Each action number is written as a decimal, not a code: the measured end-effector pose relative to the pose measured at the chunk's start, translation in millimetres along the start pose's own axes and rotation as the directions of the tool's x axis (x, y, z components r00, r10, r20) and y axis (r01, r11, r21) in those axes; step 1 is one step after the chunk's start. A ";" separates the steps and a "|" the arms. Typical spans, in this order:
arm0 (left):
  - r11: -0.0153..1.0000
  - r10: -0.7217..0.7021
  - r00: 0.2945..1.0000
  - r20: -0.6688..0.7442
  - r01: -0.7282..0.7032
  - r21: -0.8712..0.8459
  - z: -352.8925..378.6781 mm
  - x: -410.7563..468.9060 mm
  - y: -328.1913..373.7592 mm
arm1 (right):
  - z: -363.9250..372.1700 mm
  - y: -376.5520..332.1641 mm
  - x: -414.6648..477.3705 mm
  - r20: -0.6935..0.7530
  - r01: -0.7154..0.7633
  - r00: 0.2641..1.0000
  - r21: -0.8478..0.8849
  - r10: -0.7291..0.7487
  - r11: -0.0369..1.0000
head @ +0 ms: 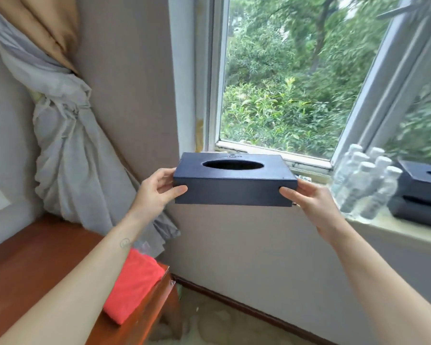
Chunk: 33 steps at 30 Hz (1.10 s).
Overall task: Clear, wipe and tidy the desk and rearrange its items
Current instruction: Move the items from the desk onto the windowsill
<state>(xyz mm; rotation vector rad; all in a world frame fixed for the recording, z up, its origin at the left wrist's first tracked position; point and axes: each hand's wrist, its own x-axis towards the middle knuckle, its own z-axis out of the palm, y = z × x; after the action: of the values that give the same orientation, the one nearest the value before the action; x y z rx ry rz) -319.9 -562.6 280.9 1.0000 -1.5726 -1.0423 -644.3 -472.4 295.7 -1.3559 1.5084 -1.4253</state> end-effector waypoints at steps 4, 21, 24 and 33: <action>0.998 0.013 0.992 0.124 -0.005 -0.065 57.9 8.1 13.0 | -56.7 4.5 -30.0 -0.128 -0.014 0.992 -0.028 0.010 1.000; 0.966 0.205 0.765 0.610 -0.060 -0.250 239.7 19.6 41.8 | -167.1 7.8 -182.4 -0.681 -0.141 0.731 -0.087 0.045 0.986; 0.957 0.235 0.713 0.661 -0.052 -0.284 263.4 14.4 44.5 | -175.5 7.0 -202.4 -0.736 -0.171 0.675 -0.086 0.053 0.981; 0.948 0.289 0.645 0.707 -0.092 -0.303 323.7 19.0 60.0 | -214.2 6.1 -219.3 -0.817 -0.192 0.575 -0.079 0.047 0.978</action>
<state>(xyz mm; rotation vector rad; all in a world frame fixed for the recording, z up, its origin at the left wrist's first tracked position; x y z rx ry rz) -645.7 -512.1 288.1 0.1832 -2.0761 -1.5622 -790.9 -203.1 290.8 -0.6077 2.2794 -2.0111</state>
